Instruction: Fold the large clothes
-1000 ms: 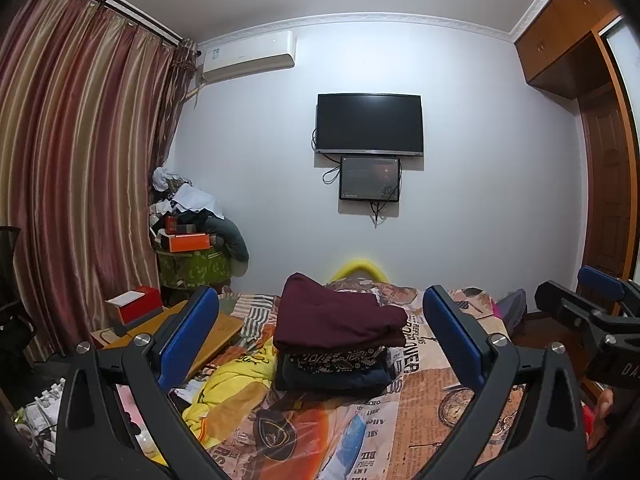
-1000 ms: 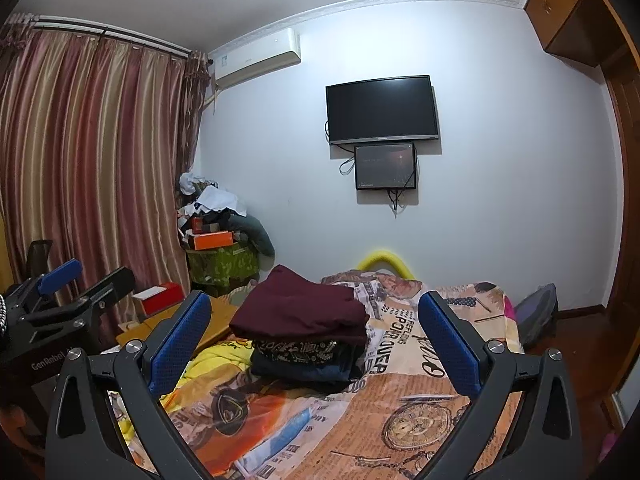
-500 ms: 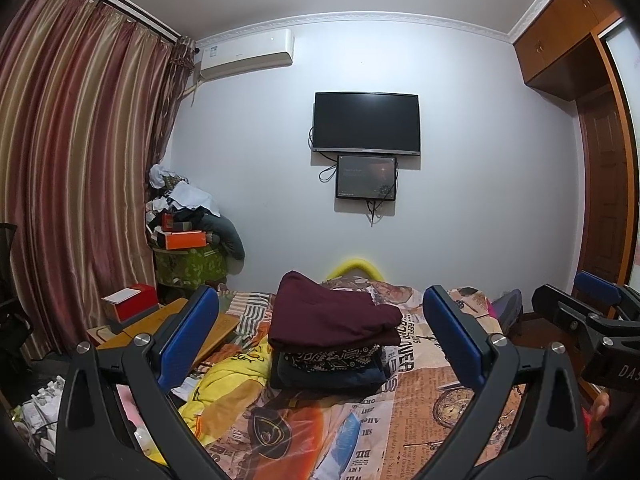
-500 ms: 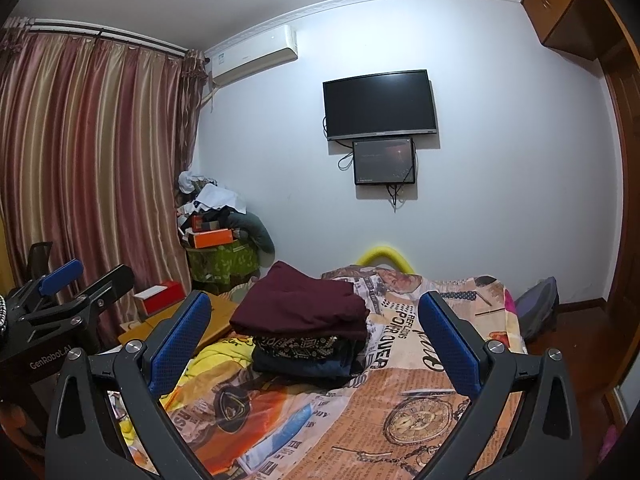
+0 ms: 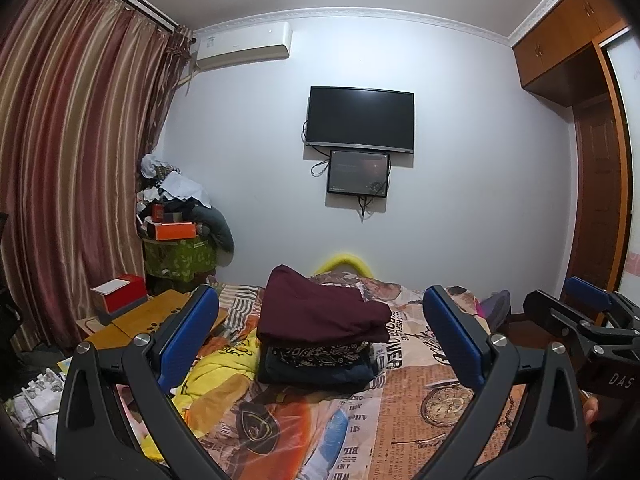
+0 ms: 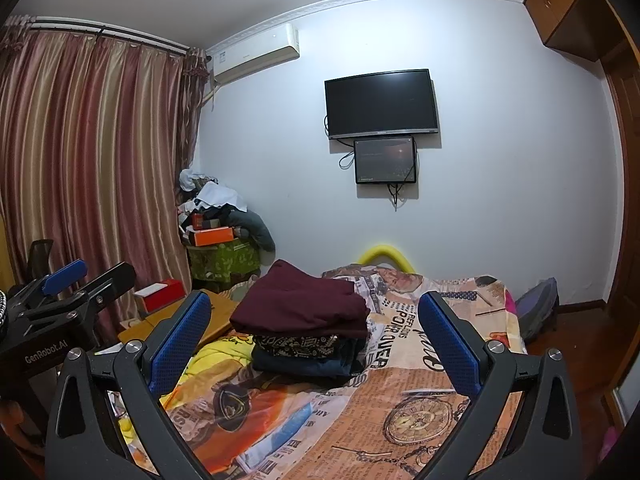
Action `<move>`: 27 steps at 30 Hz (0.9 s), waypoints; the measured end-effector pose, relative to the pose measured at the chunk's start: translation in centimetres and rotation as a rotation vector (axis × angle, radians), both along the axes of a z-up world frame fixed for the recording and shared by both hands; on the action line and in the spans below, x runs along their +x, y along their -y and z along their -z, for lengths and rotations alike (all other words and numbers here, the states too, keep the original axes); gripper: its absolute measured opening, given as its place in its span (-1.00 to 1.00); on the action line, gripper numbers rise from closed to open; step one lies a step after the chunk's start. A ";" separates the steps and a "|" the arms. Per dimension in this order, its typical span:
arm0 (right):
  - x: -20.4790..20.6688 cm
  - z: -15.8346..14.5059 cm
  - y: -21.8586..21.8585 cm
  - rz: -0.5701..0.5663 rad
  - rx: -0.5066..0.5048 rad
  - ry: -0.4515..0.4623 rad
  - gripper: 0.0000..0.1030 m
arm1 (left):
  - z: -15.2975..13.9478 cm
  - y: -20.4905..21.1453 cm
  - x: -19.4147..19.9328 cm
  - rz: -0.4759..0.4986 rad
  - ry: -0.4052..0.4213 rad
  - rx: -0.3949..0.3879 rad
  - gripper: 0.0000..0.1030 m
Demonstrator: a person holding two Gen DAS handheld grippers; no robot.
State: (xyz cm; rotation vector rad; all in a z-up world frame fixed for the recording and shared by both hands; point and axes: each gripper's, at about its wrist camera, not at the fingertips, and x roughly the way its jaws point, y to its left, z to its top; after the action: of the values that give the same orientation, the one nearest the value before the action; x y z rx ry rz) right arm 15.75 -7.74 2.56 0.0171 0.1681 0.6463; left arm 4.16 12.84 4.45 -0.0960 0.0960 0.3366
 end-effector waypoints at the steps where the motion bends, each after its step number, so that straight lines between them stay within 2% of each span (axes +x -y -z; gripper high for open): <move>1: 0.0 0.0 0.1 0.001 0.001 0.000 1.00 | 0.0 0.1 0.1 0.000 0.000 0.001 0.99; 27: 0.4 0.2 0.2 0.020 0.006 -0.015 1.00 | 0.0 1.0 1.2 0.023 -0.023 0.022 0.99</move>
State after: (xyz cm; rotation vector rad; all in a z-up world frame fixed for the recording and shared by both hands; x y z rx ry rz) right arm 16.14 -7.98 2.33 0.0295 0.1804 0.6265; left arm 5.40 11.80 4.43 -0.0695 0.1157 0.3158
